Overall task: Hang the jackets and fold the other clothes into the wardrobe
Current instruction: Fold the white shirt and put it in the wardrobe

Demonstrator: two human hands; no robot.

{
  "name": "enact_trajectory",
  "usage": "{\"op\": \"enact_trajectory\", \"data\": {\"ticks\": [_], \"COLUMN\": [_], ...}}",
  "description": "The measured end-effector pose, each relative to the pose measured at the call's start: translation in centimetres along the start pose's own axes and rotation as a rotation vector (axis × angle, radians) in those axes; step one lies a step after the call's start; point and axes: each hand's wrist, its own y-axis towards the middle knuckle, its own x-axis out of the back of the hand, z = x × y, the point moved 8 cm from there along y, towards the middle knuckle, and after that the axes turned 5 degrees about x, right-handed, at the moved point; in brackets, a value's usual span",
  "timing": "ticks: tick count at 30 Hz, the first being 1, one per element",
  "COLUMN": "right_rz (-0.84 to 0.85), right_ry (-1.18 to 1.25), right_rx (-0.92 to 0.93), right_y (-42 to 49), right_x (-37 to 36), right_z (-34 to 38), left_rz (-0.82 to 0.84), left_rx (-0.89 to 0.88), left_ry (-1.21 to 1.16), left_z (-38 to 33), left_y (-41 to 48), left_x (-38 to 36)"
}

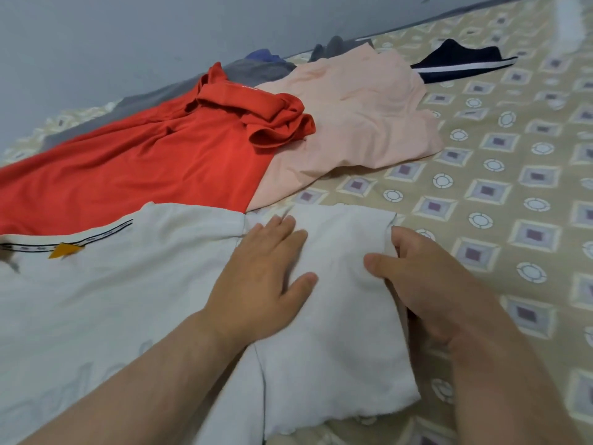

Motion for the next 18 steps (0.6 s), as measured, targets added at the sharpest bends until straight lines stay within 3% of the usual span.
{"op": "enact_trajectory", "data": {"ticks": [4, 8, 10, 12, 14, 16, 18], "right_rz": [-0.298, -0.180, -0.212, -0.274, -0.269, -0.210, -0.167], "right_ry": [-0.130, -0.238, -0.212, -0.201, -0.145, -0.170, -0.208], "right_rx": [-0.014, -0.095, -0.086, 0.028, 0.164, 0.211, 0.200], "right_y": [-0.5, -0.7, -0.6, -0.7, -0.9, -0.7, -0.5], "right_x": [2.8, 2.9, 3.1, 3.0, 2.5, 1.9, 1.7], "right_z": [0.0, -0.1, 0.1, 1.3, 2.5, 2.4, 1.9], "left_rz": [0.059, 0.267, 0.301, 0.262, 0.071, -0.102, -0.088], "left_rx": [0.002, -0.089, -0.101, -0.103, -0.074, 0.100, 0.288], "left_ry": [0.019, 0.153, 0.159, 0.024, -0.084, -0.082, -0.043], "left_z": [-0.7, -2.9, -3.0, -2.8, -1.8, 0.5, 2.7], "left_y": [-0.8, -2.6, -2.6, -1.2, 1.1, 3.5, 5.2], "left_x": [-0.7, -3.4, -3.7, -2.4, -0.2, 1.5, 1.2]}}
